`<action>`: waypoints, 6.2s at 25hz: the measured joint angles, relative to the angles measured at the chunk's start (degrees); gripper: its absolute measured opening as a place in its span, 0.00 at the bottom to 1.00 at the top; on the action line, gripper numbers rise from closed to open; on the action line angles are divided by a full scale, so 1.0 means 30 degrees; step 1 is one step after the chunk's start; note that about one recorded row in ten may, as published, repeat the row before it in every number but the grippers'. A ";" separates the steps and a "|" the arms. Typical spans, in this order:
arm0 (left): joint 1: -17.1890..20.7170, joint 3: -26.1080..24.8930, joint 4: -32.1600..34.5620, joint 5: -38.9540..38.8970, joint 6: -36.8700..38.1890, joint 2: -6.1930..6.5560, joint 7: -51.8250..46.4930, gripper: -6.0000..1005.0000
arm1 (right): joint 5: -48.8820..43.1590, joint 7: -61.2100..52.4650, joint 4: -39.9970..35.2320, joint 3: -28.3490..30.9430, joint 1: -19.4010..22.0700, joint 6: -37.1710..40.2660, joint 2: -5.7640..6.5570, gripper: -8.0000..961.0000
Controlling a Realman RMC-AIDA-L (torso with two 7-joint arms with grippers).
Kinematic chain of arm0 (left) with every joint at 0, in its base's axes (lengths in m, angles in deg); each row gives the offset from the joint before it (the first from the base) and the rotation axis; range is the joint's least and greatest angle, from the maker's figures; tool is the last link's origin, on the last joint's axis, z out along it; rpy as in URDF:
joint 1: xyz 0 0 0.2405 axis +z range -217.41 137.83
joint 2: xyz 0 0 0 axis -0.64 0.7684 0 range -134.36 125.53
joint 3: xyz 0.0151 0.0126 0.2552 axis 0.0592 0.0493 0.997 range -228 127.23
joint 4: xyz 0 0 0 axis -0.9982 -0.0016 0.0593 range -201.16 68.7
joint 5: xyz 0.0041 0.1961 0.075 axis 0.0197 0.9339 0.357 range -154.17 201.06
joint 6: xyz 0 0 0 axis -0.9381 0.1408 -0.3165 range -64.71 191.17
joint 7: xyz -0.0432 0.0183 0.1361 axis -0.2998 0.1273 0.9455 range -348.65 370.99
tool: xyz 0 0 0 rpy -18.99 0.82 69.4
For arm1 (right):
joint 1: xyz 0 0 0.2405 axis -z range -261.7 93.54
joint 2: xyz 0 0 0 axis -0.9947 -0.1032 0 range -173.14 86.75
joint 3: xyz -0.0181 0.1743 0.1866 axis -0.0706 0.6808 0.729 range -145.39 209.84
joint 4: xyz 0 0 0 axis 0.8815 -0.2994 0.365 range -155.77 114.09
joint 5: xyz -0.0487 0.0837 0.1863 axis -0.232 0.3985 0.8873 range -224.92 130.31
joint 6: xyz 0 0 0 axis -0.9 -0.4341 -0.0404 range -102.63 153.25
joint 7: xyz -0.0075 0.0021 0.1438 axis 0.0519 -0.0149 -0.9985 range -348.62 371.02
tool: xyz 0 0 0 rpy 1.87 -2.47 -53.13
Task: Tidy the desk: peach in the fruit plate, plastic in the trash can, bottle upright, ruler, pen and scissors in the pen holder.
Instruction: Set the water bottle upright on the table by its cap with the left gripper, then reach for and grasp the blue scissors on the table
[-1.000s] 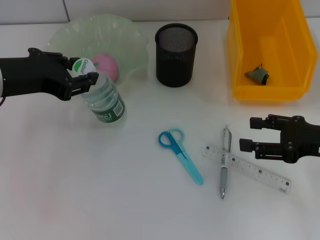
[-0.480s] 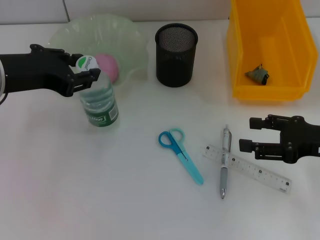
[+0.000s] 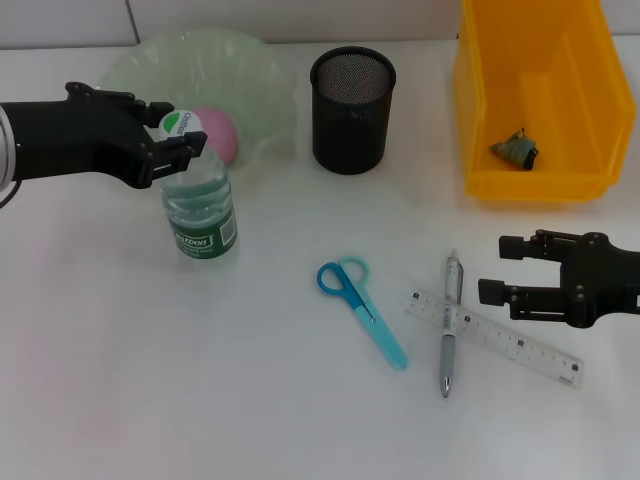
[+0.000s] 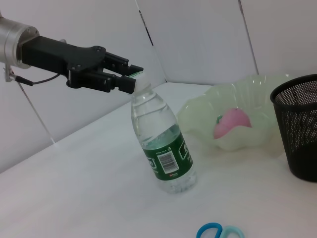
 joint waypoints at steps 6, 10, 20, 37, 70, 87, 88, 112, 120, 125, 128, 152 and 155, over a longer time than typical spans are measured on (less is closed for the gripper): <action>-0.0011 0.0053 0.0015 -0.0005 -0.0109 -0.0022 -0.0076 0.43 | -0.0002 0.0000 0.0000 -0.0031 -0.0012 0.0000 0.0000 0.81; 0.0045 -0.0069 0.0015 -0.0122 -0.0734 -0.0035 -0.0214 0.45 | -0.0016 0.0001 -0.0021 -0.0018 -0.0021 -0.0002 0.0000 0.81; 0.1130 -0.0954 0.0846 -0.4546 -0.1038 -0.0020 0.3460 0.75 | -0.0032 -0.1185 -0.1182 0.0116 0.0083 0.0006 0.0001 0.81; 0.1224 -0.1013 -1.6061 -1.5999 0.5373 0.0041 2.4884 0.81 | -0.5739 -1.6291 -1.2220 -0.1911 -0.2285 0.4039 -0.0038 0.81; -0.0188 -0.3077 -2.1788 -1.6009 0.6469 0.0157 2.6105 0.81 | -1.2054 -2.6456 -0.4146 -1.4723 -1.0837 -0.3413 -0.0235 0.78; -0.0333 -0.3076 -2.1810 -1.6011 0.6167 0.0165 2.6039 0.81 | -1.1539 -2.6345 -0.2833 -1.6070 -1.1444 -0.4651 -0.0265 0.75; -0.0338 -0.3077 -2.1811 -1.6010 0.6168 0.0165 2.6039 0.81 | -1.1539 -2.6345 -0.2833 -1.6070 -1.1444 -0.4651 -0.0265 0.75; -0.0422 -0.3077 -2.1840 -1.5867 0.6182 0.0135 2.5865 0.81 | -1.1217 -2.6199 -0.2609 -1.6956 -1.1443 -0.5549 -0.0265 0.70; -0.0416 -0.3076 -2.1839 -1.5863 0.6183 0.0133 2.5843 0.81 | -1.1201 -2.6202 -0.2341 -1.6971 -1.1490 -0.5648 -0.0265 0.66; -0.0416 -0.3077 -2.1839 -1.5863 0.6183 0.0134 2.5837 0.81 | -1.1065 -2.6196 -0.2318 -1.6992 -1.1500 -0.5702 -0.0264 0.62; -0.0412 -0.3076 -2.1839 -1.5863 0.6183 0.0134 2.5836 0.81 | -1.1056 -2.6191 -0.2303 -1.7080 -1.1522 -0.5710 -0.0264 0.60; -0.0452 -0.2909 -2.1792 -1.5827 0.6446 0.0213 2.5596 0.81 | -1.0959 -2.6189 -0.1527 -1.7183 -1.1930 -0.5948 -0.0264 0.45; -0.0535 -0.2935 -2.1678 -1.5351 0.6633 0.0244 2.5210 0.81 | -1.0927 -2.6180 -0.1318 -1.7182 -1.1953 -0.5981 -0.0263 0.39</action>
